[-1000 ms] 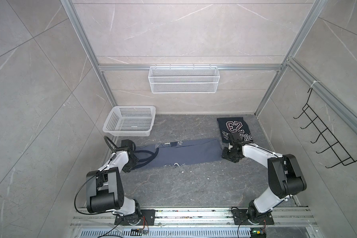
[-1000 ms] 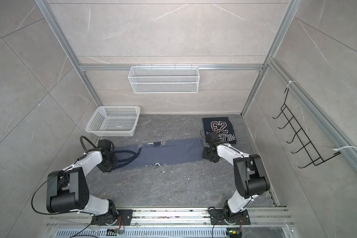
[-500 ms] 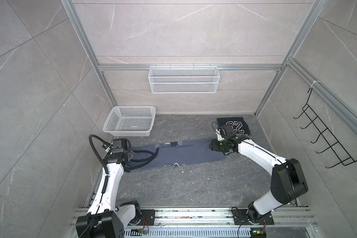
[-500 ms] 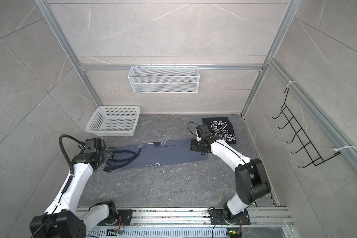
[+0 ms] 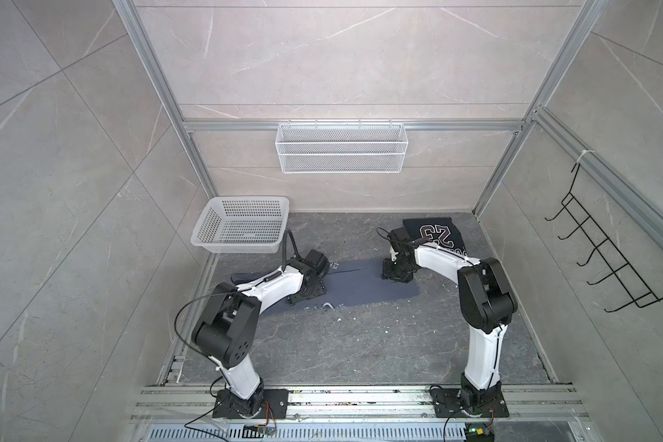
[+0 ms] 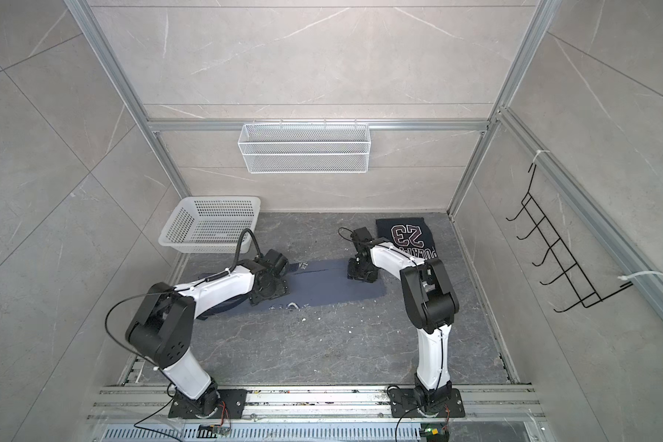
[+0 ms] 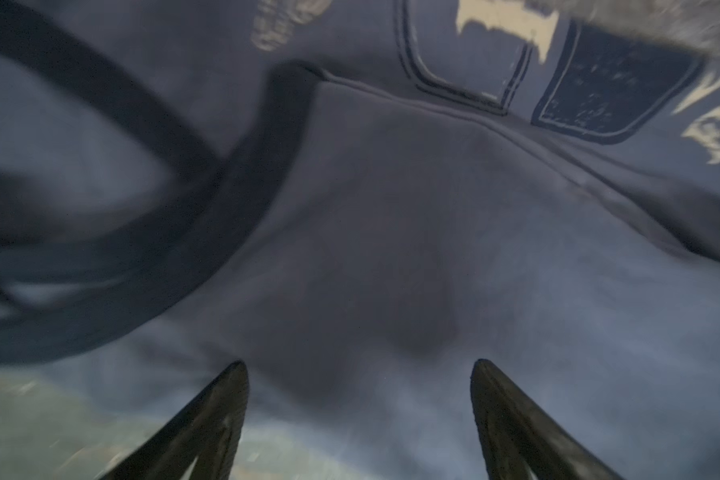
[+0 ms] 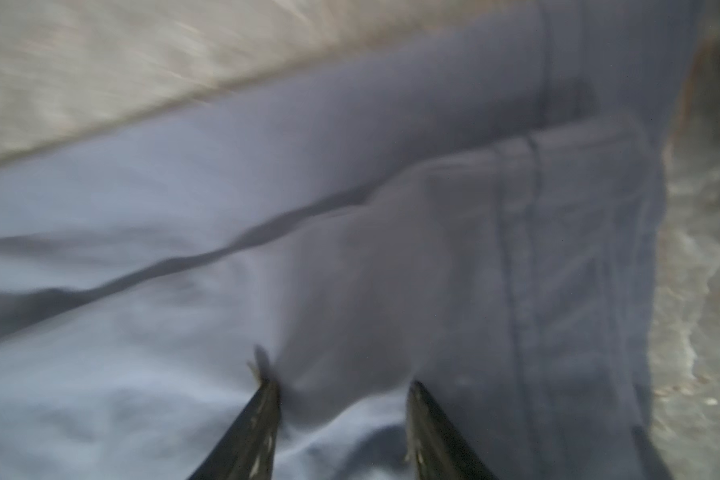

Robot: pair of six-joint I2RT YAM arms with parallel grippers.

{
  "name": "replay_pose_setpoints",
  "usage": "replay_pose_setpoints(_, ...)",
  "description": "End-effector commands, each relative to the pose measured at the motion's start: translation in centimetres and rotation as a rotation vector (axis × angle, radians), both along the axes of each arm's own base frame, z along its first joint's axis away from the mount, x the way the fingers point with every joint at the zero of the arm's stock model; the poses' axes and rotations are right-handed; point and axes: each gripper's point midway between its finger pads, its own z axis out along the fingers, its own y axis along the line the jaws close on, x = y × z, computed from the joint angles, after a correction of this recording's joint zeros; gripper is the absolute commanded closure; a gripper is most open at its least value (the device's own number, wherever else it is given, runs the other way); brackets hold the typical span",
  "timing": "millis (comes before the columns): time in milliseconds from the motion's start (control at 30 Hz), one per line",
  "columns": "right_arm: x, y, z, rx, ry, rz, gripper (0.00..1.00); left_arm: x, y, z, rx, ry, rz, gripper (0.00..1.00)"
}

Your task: Fold and stack the tank tops

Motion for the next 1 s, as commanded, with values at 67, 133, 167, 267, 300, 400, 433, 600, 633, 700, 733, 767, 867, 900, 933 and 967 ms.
replay_pose_setpoints(67, -4.3, -5.8, -2.0, -0.075, 0.133, -0.176, 0.48, 1.4, -3.4, -1.5, -0.009, 0.038, -0.095, 0.13)
replay_pose_setpoints(133, -5.8, -7.0, -1.9, -0.058, 0.146, -0.215, 0.48, 1.1, -5.1, -2.1, -0.001, 0.060, -0.157, 0.12)
replay_pose_setpoints(167, -6.4, -7.4, -1.8, -0.056, 0.147, -0.227, 0.48, 1.0, -5.9, -2.3, 0.003, 0.066, -0.183, 0.12)
replay_pose_setpoints(267, -9.4, -9.0, -1.4, -0.059, 0.165, -0.271, 0.48, 0.2, -9.1, -2.9, -0.009, 0.080, -0.280, 0.12)
replay_pose_setpoints(300, -10.3, -9.5, -1.4, -0.060, 0.171, -0.285, 0.47, -0.1, -10.3, -3.1, -0.013, 0.088, -0.319, 0.12)
replay_pose_setpoints(400, -13.2, -11.2, -1.0, -0.052, 0.176, -0.343, 0.47, -0.9, -13.8, -3.3, -0.021, 0.101, -0.438, 0.12)
replay_pose_setpoints(433, -14.1, -11.7, -0.6, -0.050, 0.169, -0.363, 0.47, -1.0, -15.0, -3.3, -0.026, 0.097, -0.481, 0.12)
replay_pose_setpoints(600, -16.7, -13.4, 2.0, -0.070, 0.092, -0.414, 0.46, -0.6, -17.3, -2.0, -0.007, 0.066, -0.583, 0.12)
replay_pose_setpoints(633, -16.6, -13.5, 2.8, -0.075, 0.067, -0.409, 0.46, -0.3, -17.0, -1.1, 0.012, 0.044, -0.583, 0.12)
replay_pose_setpoints(700, -16.2, -14.1, 4.3, -0.103, 0.024, -0.397, 0.46, 0.5, -16.2, 1.6, 0.038, -0.022, -0.559, 0.11)
replay_pose_setpoints(733, -15.7, -14.2, 5.0, -0.108, -0.001, -0.384, 0.46, 0.7, -15.9, 3.2, 0.038, -0.058, -0.544, 0.11)
replay_pose_setpoints(767, -15.2, -14.1, 5.6, -0.105, -0.020, -0.366, 0.46, 0.8, -15.3, 4.5, 0.044, -0.085, -0.517, 0.10)
replay_pose_setpoints(867, -13.8, -13.1, 6.7, -0.064, -0.061, -0.304, 0.46, 0.8, -11.8, 8.7, 0.064, -0.181, -0.349, 0.10)
replay_pose_setpoints(900, -13.5, -12.7, 6.9, -0.052, -0.069, -0.283, 0.46, 0.7, -10.5, 9.4, 0.047, -0.197, -0.290, 0.10)
replay_pose_setpoints(933, -13.1, -12.1, 7.1, -0.045, -0.075, -0.254, 0.46, 0.7, -9.0, 9.6, 0.024, -0.201, -0.228, 0.10)
replay_pose_setpoints(967, -12.9, -11.5, 7.1, -0.040, -0.078, -0.227, 0.46, 0.8, -7.6, 9.5, 0.005, -0.199, -0.176, 0.10)
